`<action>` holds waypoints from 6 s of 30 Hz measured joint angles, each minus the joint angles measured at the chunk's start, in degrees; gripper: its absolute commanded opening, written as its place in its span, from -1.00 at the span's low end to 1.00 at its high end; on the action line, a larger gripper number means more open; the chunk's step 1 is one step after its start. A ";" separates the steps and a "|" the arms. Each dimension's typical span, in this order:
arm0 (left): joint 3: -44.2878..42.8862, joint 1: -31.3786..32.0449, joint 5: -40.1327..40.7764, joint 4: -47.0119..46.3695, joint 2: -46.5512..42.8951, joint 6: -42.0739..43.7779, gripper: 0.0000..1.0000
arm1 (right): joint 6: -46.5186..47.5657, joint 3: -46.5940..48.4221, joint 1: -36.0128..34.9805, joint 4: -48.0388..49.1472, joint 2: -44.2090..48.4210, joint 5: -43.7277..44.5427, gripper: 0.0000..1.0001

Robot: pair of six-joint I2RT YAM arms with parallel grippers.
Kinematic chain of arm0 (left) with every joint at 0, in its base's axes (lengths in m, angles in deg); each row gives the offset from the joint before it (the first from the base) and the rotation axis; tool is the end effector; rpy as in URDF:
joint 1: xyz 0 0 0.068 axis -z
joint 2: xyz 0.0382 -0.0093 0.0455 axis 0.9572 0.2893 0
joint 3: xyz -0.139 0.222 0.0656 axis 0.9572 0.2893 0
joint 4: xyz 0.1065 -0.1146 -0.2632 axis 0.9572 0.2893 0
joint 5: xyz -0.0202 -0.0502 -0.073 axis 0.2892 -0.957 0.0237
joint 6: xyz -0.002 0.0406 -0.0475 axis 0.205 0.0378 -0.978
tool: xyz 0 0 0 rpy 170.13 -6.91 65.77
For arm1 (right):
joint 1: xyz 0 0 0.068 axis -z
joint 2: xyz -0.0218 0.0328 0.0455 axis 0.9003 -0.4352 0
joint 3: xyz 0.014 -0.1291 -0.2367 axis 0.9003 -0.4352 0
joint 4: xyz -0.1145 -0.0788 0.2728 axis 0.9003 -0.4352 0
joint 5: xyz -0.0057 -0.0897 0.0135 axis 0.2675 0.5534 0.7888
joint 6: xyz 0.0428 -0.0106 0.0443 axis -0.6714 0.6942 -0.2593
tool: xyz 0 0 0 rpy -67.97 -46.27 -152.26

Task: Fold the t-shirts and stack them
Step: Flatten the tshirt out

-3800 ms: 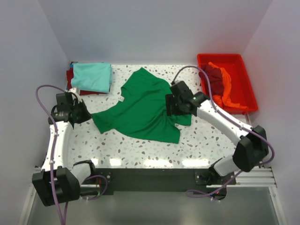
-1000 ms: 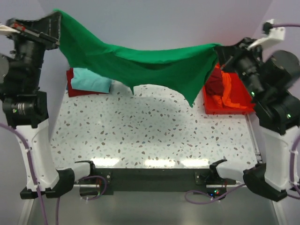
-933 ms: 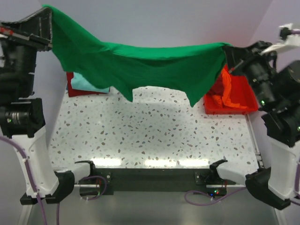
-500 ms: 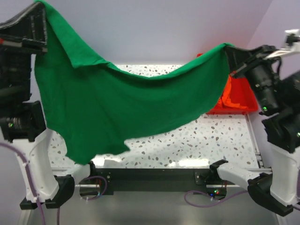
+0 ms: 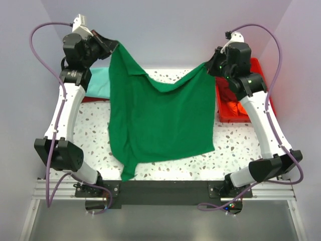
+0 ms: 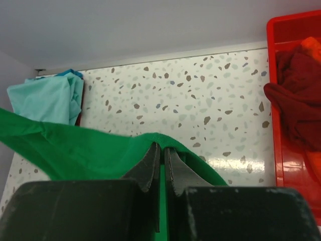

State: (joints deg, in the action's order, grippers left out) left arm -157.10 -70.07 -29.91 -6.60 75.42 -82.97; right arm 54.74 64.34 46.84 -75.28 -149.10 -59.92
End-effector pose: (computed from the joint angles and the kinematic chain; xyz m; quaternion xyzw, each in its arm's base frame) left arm 0.4184 -0.0375 0.4747 -0.1246 0.6982 -0.3650 0.6031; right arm 0.3535 0.1061 0.4809 0.0594 0.8063 0.1641 0.5652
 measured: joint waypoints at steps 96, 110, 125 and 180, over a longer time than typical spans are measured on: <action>59.49 -0.28 3.41 5.62 -9.07 13.97 0.82 | -6.03 -50.36 -3.96 12.31 -6.88 -6.19 0.79; 55.63 -0.85 1.92 -4.07 -0.72 14.27 0.82 | -5.99 -44.15 -3.98 11.13 -13.38 0.15 0.78; 41.33 -0.83 -0.11 -6.16 12.90 15.30 0.81 | -4.70 -31.58 -2.56 6.82 -23.32 4.28 0.79; 64.81 6.16 34.73 34.84 -31.32 -11.30 0.76 | -2.86 -34.32 0.50 1.29 -7.87 -5.33 0.84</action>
State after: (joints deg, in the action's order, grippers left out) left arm -92.29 -63.91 4.82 28.24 44.10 -94.27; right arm 51.88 30.03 47.34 -73.99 -156.96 -65.25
